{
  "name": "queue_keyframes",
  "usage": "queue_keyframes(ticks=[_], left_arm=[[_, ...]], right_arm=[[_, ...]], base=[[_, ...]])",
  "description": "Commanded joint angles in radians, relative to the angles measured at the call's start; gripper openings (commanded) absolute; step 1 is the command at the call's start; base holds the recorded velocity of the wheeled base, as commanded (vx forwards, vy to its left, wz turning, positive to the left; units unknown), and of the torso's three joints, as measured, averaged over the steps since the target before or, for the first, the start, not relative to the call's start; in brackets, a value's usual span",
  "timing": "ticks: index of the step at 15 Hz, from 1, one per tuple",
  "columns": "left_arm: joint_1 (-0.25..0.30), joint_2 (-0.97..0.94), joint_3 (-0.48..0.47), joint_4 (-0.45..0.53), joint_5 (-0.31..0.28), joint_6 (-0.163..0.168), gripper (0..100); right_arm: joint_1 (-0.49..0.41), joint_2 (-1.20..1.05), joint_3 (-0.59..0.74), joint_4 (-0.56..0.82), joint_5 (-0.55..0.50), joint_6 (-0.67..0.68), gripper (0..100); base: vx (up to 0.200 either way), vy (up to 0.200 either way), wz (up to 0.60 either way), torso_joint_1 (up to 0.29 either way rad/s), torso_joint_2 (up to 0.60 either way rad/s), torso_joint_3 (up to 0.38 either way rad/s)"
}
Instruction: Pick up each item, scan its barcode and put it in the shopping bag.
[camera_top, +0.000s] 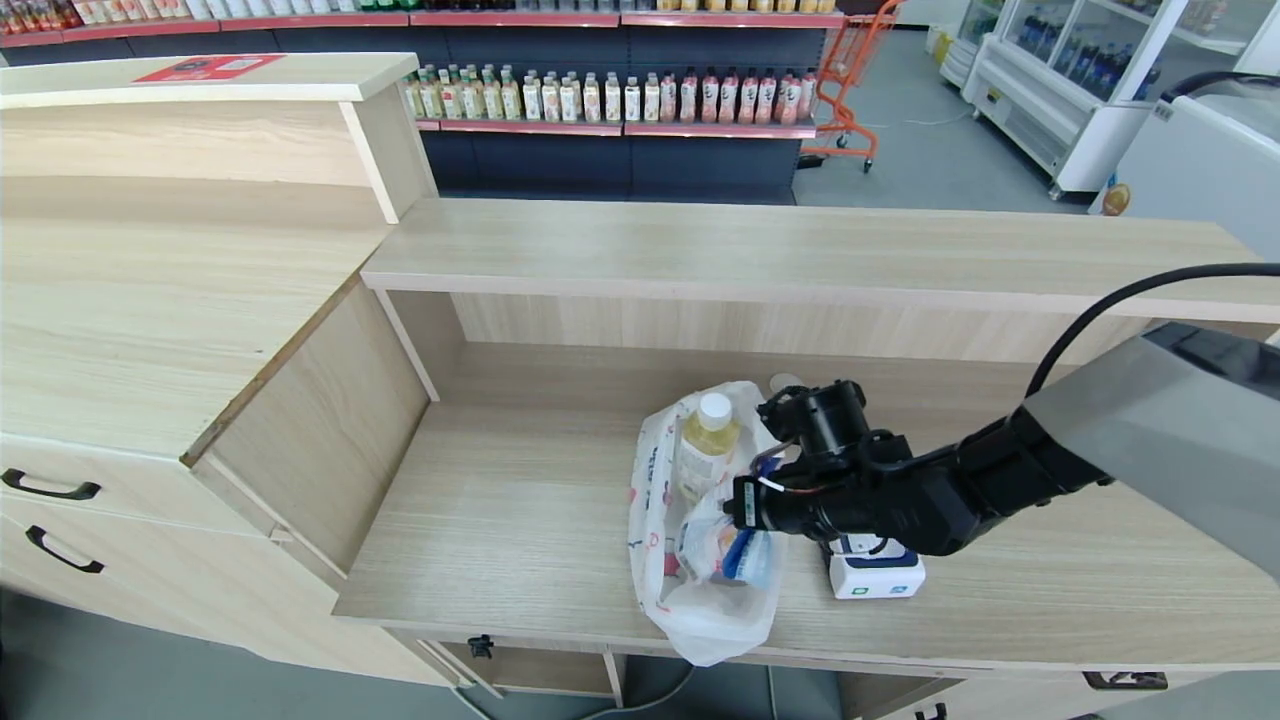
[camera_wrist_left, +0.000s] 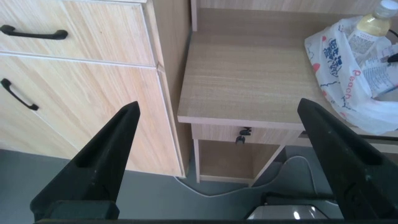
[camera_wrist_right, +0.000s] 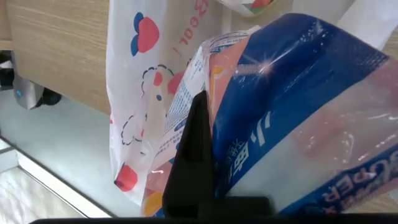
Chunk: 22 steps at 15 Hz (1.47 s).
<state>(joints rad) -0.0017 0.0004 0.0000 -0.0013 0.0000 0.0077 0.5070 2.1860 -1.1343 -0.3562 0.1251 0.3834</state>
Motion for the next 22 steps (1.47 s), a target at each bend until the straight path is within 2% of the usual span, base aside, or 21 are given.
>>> queue_keyframes(ticks=[1, 2, 5, 7, 9, 11, 12, 15, 18, 20, 22], left_arm=[[0.0, 0.0, 0.0, 0.0, 0.0, 0.0, 100], [0.0, 0.001, 0.0, 0.0, 0.0, 0.0, 100], [0.0, 0.001, 0.0, 0.0, 0.0, 0.0, 100], [0.0, 0.001, 0.0, 0.0, 0.0, 0.0, 100], [0.0, 0.001, 0.0, 0.0, 0.0, 0.0, 100], [0.0, 0.001, 0.0, 0.0, 0.0, 0.0, 100], [0.0, 0.001, 0.0, 0.0, 0.0, 0.0, 100], [0.0, 0.001, 0.0, 0.0, 0.0, 0.0, 100], [0.0, 0.0, 0.0, 0.0, 0.0, 0.0, 100], [0.0, 0.001, 0.0, 0.0, 0.0, 0.0, 100], [0.0, 0.001, 0.0, 0.0, 0.0, 0.0, 100]], right_arm=[[0.013, 0.041, -0.018, -0.004, -0.001, -0.005, 0], [0.015, 0.054, -0.025, -0.004, -0.001, -0.014, 100], [0.021, 0.026, -0.029, -0.007, 0.001, -0.008, 100], [0.016, -0.089, -0.009, 0.002, 0.014, 0.026, 100], [-0.004, -0.259, 0.08, 0.003, 0.085, 0.037, 100], [-0.038, -0.384, 0.16, 0.005, 0.088, 0.008, 100], [-0.096, -0.492, 0.249, -0.004, 0.088, -0.074, 100], [-0.271, -0.716, 0.389, 0.002, 0.065, -0.299, 100], [-0.305, -0.985, 0.588, 0.002, -0.074, -0.339, 100], [-0.305, -1.243, 0.818, 0.003, -0.114, -0.347, 100], [-0.354, -1.473, 1.022, 0.005, -0.127, -0.362, 100]], base=[[0.0, 0.0, 0.0, 0.0, 0.0, 0.0], [0.0, 0.0, 0.0, 0.0, 0.0, 0.0], [0.0, 0.0, 0.0, 0.0, 0.0, 0.0], [0.0, 0.0, 0.0, 0.0, 0.0, 0.0], [0.0, 0.0, 0.0, 0.0, 0.0, 0.0], [0.0, 0.0, 0.0, 0.0, 0.0, 0.0], [0.0, 0.0, 0.0, 0.0, 0.0, 0.0], [0.0, 0.0, 0.0, 0.0, 0.0, 0.0], [0.0, 0.0, 0.0, 0.0, 0.0, 0.0], [0.0, 0.0, 0.0, 0.0, 0.0, 0.0], [0.0, 0.0, 0.0, 0.0, 0.0, 0.0]])
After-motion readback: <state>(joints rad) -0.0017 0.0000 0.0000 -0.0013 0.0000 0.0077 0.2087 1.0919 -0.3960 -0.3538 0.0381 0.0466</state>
